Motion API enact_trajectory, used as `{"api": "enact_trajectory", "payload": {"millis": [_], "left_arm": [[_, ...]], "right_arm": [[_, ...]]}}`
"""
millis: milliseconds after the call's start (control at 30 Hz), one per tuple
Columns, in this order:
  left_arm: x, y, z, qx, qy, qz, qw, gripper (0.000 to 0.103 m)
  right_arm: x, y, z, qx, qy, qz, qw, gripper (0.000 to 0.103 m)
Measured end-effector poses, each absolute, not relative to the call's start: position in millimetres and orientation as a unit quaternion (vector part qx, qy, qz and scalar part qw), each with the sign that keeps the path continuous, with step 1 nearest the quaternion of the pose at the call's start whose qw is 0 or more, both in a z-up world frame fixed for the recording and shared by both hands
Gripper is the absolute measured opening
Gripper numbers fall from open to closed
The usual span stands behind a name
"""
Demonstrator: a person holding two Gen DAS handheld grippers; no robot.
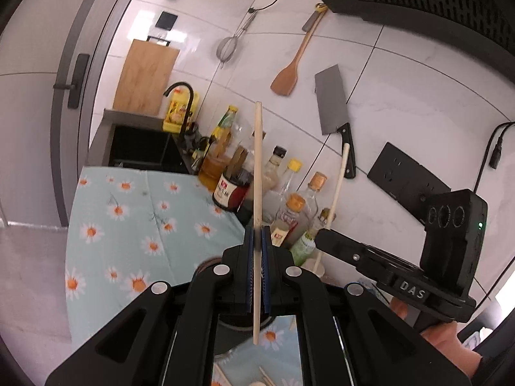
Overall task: Organize utensils
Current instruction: 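Lift both held chopsticks and carry them over the black utensil holder, then open both grippers to drop the chopsticks into the black holder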
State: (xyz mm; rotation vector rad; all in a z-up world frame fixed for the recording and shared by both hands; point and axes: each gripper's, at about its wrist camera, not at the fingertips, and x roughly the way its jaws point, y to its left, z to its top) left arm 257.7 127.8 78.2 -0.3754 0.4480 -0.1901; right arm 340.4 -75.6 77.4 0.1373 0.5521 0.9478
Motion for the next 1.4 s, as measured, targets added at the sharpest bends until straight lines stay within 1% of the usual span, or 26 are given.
{"api": "enact_trajectory", "payload": {"millis": [167,333,700,767,800,833,867,900,933,1400], "left_arm": [[268,129,80,-0.164,0.202,-0.085,0.962,0.004],[280,132,70,-0.171,0.203,-0.085,0.960,0.004],[293,140,41,-0.188,0.238,-0.070,0.950,0.004],[294,141,38,-0.190,0.249,-0.063,0.948,0.005],[293,141,36,-0.192,0.252,-0.060,0.947,0.005],[293,142,35,-0.196,0.257,-0.062,0.944,0.005],[293,142,33,-0.198,0.262,-0.063,0.943,0.008],[292,142,33,-0.200,0.263,-0.060,0.942,0.018],[291,143,32,-0.201,0.264,-0.058,0.942,0.021],[259,137,49,-0.210,0.262,-0.058,0.940,0.021]], "right_arm": [[358,-68,78,0.085,0.246,0.445,0.857,0.006],[373,-60,68,0.095,0.250,0.437,0.859,0.006],[386,-50,41,0.092,0.278,0.434,0.852,0.006],[387,-48,38,0.093,0.289,0.435,0.848,0.008],[387,-48,36,0.091,0.294,0.434,0.847,0.014],[386,-48,36,0.089,0.295,0.431,0.848,0.024],[385,-50,36,0.090,0.294,0.427,0.851,0.027],[384,-51,35,0.092,0.293,0.426,0.851,0.028],[383,-52,36,0.093,0.292,0.426,0.851,0.028],[359,-81,54,0.096,0.281,0.418,0.859,0.028]]}}
